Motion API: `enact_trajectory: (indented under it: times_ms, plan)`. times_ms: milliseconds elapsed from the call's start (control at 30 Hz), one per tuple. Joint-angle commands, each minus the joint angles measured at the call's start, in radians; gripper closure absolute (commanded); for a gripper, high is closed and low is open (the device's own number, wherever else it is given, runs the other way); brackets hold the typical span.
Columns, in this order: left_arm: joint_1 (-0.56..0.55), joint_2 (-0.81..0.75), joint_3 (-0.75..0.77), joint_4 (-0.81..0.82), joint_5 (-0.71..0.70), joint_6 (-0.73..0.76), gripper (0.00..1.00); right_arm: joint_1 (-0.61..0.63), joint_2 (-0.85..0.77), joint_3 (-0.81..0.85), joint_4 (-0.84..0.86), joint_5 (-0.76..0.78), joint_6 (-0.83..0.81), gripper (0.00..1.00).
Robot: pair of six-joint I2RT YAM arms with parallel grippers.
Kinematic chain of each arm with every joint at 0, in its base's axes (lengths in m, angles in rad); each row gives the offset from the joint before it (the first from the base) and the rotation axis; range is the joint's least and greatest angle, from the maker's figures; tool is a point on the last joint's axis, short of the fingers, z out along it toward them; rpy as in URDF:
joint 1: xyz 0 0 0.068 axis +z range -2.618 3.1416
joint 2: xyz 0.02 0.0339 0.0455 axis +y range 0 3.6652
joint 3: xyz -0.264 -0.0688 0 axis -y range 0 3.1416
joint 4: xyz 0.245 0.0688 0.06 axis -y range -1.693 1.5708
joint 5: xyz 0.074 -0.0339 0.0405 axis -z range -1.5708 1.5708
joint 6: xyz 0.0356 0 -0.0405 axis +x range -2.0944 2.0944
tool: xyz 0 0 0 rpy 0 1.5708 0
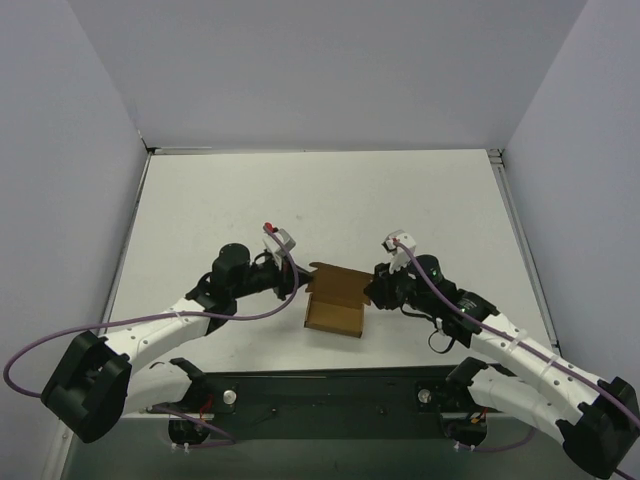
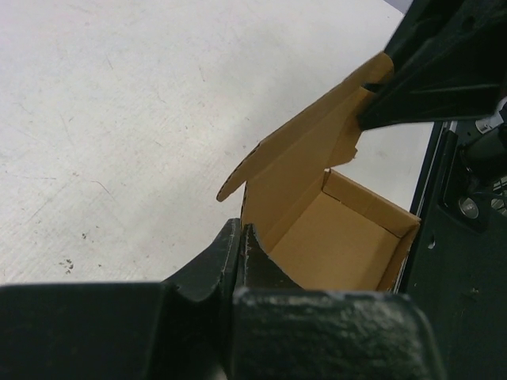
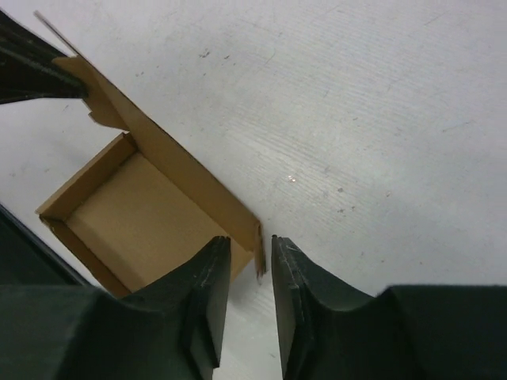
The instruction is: Fold the paper box
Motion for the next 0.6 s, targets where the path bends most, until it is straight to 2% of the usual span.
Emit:
enact_trajectory:
  times_ms: [0,67,167,300,400,567]
  plan:
    - [-0.006,-0.015,0.017,0.032,-0.039,0.007,1.00,-0.013,-0.068,0.001,0.018,0.111,0.059,0.62]
    - [-0.001,-0.024,0.017,0.026,-0.048,-0.007,1.00,-0.028,-0.134,-0.039,0.026,0.130,0.074,0.48]
    - [0.003,-0.027,0.019,0.018,-0.047,-0.025,1.00,-0.054,-0.219,-0.085,0.032,0.129,0.082,0.39]
    - [0.011,-0.029,0.003,0.056,-0.027,-0.073,1.00,-0.080,-0.265,-0.144,0.073,0.090,0.082,0.39]
    - [0.014,-0.036,-0.008,0.076,-0.005,-0.096,1.00,-0.103,-0.256,-0.175,0.132,0.043,0.080,0.46]
    - [0.017,-0.052,-0.021,0.092,0.010,-0.117,1.00,-0.111,-0.207,-0.189,0.242,0.003,0.071,0.51]
